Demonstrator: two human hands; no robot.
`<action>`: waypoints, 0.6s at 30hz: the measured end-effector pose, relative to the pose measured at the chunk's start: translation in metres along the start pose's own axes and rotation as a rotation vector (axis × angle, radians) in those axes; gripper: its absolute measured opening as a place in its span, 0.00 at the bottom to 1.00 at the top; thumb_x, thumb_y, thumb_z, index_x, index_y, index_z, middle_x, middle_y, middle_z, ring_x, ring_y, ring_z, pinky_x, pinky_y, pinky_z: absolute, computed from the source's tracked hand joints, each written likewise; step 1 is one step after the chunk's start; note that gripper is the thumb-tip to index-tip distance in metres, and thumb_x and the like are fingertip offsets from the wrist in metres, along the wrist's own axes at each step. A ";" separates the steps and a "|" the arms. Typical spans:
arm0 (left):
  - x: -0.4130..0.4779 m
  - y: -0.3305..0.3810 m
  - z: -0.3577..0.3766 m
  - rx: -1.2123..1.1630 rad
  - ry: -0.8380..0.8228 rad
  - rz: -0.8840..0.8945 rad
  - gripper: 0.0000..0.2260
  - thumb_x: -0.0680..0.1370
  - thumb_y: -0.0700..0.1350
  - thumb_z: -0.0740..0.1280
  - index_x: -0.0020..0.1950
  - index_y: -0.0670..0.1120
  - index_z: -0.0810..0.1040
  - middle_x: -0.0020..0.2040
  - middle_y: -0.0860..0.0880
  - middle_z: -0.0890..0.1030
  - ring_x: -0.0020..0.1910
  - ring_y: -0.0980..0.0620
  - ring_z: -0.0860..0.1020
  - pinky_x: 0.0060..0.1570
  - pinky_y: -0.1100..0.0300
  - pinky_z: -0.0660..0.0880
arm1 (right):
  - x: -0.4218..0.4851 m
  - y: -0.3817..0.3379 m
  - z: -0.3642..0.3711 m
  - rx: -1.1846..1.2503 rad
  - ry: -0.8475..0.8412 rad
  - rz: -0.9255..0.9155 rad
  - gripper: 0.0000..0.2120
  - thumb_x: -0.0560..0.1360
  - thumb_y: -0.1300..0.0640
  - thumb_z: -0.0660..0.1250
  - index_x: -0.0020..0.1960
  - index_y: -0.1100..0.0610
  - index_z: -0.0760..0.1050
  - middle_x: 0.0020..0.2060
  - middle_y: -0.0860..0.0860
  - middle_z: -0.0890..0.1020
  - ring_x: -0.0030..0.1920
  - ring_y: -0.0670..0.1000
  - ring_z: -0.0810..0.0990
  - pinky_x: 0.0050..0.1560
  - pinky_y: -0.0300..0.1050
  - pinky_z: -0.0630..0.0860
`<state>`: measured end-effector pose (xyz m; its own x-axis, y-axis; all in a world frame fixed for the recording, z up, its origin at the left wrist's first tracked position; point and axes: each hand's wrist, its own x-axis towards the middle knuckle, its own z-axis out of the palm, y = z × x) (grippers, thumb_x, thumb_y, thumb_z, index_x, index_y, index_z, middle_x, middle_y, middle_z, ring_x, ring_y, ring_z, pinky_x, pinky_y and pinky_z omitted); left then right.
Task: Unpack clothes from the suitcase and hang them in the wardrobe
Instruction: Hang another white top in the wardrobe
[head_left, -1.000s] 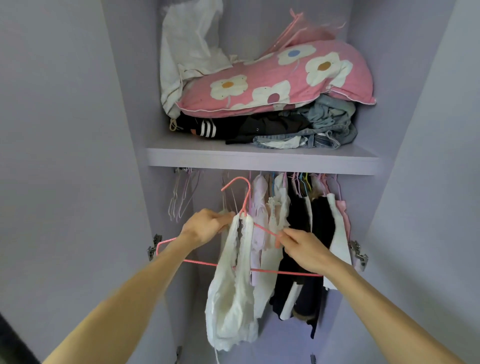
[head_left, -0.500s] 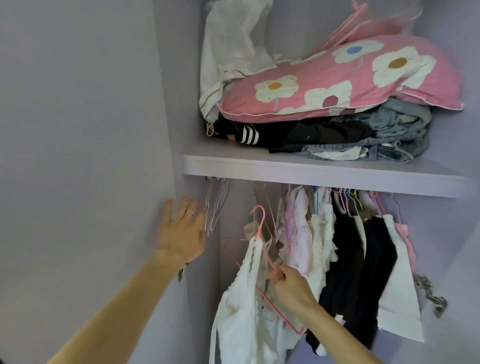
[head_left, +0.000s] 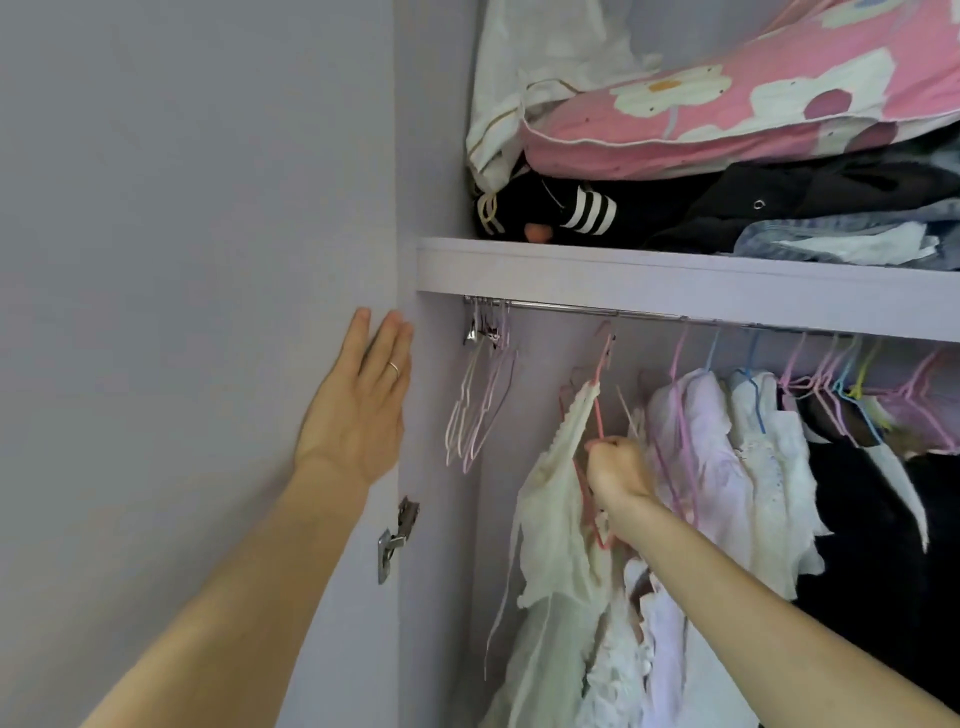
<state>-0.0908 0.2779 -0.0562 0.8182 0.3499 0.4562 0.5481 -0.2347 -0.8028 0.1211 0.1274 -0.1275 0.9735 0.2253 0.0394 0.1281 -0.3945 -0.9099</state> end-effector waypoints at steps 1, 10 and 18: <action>-0.001 0.004 0.004 0.017 0.012 -0.011 0.29 0.84 0.54 0.39 0.79 0.38 0.40 0.79 0.35 0.37 0.78 0.33 0.36 0.68 0.31 0.30 | 0.010 -0.002 0.007 0.026 0.017 -0.014 0.16 0.72 0.54 0.57 0.54 0.56 0.78 0.45 0.57 0.80 0.45 0.60 0.79 0.47 0.52 0.75; 0.009 0.019 0.017 0.069 0.095 -0.079 0.29 0.84 0.54 0.42 0.80 0.39 0.49 0.80 0.34 0.43 0.75 0.28 0.35 0.64 0.26 0.29 | 0.086 -0.052 0.027 0.060 0.142 -0.141 0.18 0.76 0.58 0.60 0.63 0.65 0.75 0.57 0.63 0.80 0.56 0.65 0.80 0.57 0.56 0.78; 0.008 0.022 0.029 0.077 0.114 -0.092 0.29 0.83 0.55 0.42 0.80 0.40 0.53 0.80 0.35 0.46 0.76 0.28 0.36 0.66 0.25 0.31 | 0.091 -0.043 0.025 -0.161 0.109 -0.100 0.09 0.77 0.61 0.59 0.48 0.65 0.76 0.37 0.60 0.81 0.38 0.59 0.83 0.35 0.49 0.79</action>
<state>-0.0771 0.3014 -0.0814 0.7822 0.2606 0.5659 0.6099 -0.1346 -0.7810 0.1991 0.1869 -0.0952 0.9680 0.1764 0.1787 0.2454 -0.5145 -0.8216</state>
